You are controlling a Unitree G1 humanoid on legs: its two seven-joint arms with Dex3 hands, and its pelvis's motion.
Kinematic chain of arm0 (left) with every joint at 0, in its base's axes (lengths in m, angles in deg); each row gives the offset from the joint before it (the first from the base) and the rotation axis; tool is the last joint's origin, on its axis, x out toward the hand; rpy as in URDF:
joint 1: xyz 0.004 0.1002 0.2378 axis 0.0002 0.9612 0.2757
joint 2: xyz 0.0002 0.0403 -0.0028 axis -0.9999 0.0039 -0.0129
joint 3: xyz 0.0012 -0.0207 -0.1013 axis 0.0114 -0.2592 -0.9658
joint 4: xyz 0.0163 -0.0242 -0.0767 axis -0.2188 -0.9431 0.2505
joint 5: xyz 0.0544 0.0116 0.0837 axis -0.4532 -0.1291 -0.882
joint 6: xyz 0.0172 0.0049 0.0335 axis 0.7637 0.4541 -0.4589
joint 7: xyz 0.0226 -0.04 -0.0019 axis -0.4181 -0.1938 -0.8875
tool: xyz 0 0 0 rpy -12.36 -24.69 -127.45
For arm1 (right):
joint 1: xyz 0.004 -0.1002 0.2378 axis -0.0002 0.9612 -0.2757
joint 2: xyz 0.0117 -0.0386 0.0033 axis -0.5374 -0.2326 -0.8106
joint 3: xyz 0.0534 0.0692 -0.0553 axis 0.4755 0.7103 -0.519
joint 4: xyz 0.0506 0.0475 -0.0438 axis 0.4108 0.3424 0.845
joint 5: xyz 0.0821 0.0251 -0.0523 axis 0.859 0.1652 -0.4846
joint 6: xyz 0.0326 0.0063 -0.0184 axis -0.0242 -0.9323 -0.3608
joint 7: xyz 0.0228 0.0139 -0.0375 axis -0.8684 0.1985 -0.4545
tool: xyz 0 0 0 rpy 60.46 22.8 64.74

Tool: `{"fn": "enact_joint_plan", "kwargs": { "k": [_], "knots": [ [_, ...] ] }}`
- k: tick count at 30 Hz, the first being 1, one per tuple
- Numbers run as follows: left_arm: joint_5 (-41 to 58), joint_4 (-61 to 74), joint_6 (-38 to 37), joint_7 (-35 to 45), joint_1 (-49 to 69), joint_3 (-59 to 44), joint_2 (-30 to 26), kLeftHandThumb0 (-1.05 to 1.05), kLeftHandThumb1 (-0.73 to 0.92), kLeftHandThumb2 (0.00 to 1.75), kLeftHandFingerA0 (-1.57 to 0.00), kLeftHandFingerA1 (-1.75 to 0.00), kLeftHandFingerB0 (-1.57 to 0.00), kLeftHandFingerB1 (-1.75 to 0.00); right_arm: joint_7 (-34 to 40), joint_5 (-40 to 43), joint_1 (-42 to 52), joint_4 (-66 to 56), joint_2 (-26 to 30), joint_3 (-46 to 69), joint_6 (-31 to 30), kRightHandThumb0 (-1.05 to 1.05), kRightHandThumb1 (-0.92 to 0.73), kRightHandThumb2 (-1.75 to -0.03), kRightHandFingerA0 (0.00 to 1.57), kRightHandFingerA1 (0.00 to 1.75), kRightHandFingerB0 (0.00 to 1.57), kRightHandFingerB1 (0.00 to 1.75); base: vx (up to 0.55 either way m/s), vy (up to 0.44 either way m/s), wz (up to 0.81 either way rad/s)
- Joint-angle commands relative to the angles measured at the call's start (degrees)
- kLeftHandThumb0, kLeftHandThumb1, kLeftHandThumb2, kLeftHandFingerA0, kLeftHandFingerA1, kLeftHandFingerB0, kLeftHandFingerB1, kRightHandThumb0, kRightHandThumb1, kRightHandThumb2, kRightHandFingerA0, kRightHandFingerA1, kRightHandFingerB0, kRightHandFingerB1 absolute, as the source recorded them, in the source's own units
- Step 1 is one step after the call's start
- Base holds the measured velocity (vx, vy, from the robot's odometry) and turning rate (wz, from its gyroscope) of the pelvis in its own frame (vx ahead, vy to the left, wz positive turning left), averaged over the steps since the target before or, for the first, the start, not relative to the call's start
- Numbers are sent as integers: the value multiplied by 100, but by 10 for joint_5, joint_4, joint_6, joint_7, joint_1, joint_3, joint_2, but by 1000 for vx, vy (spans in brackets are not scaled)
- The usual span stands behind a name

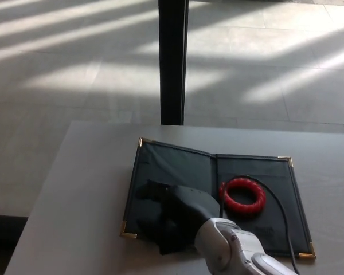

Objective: There is a diary kept infront of the robot and the robot uses its right hand to grab its cover and puses it to the left to open it.

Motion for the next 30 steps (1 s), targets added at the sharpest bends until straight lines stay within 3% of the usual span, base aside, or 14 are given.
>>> {"fn": "enact_joint_plan", "kwargs": {
  "k": [1,3,4,5,9,10,16,17,19,20,21,22,23,30],
  "knots": [
    [-7,-1,7,-9,-3,1,-6,-105,92,109,-21,-162,-15,-139,-35,-28,-13,22,-19,2,-17,-90,-92,-79,84,110,26,56,0,0,0],
    [-8,-2,8,-8,-5,2,-9,-105,92,108,-21,-160,-15,-138,-52,-27,-14,32,-26,7,-31,-93,-76,-112,96,114,22,58,0,0,0],
    [-9,-2,8,-9,-5,4,-9,-92,51,142,-18,-103,0,-88,-57,-27,-14,37,-28,11,-33,-95,-92,-94,82,115,26,57,0,0,0],
    [-12,-1,7,-15,-7,7,-9,-105,92,109,-26,-159,-16,-133,-61,-19,-15,48,-29,23,-30,-88,-80,-125,73,99,24,60,0,0,0],
    [-13,-2,8,-19,-8,10,-9,-105,92,110,-23,-161,-17,-136,-73,-5,-11,72,-41,57,-18,-86,-92,-84,55,86,27,56,0,0,0],
    [-10,-2,8,-15,-8,8,-9,-105,92,108,-24,-161,-14,-134,-80,10,-8,80,-49,75,-19,-91,-92,-88,27,65,27,58,0,0,0],
    [-12,0,5,-11,-5,10,-4,-105,92,111,-23,-160,-16,-135,-91,15,1,108,-68,112,-5,-82,-83,-129,51,82,40,68,0,0,0],
    [-10,-1,3,-12,-4,8,-3,-105,92,110,-23,-159,-13,-133,-93,21,1,101,-68,124,1,-85,-92,-87,39,84,34,65,0,0,0],
    [-11,-1,5,-18,-5,7,-3,-105,92,109,-25,-159,-16,-135,-95,28,-6,83,-69,151,-9,-79,-81,-125,55,94,55,89,0,0,0],
    [-9,-2,4,-16,-3,5,-3,-105,92,109,-24,-159,-15,-135,-99,29,-11,69,-62,163,-10,-83,-92,-90,48,154,51,130,0,0,0],
    [-10,-1,2,-16,-2,5,-2,-105,92,110,-25,-163,-16,-138,-103,36,-15,43,-57,185,-19,-82,-92,-88,70,167,33,85,0,0,0],
    [-9,-1,2,-16,0,2,-4,-105,92,110,-25,-163,-16,-138,-106,35,-19,46,-60,188,-18,-82,-92,-88,70,167,33,85,0,0,0],
    [-7,0,3,-13,0,0,-4,-105,92,110,-23,-160,-14,-136,-114,45,-27,32,-54,211,-29,-81,-92,-88,25,71,25,53,0,0,0],
    [-8,-1,2,-6,12,-5,-5,-105,92,112,-23,-159,-14,-136,-136,230,-107,-103,-33,522,-145,-86,-92,-74,31,47,24,41,0,0,0]
  ]
}}
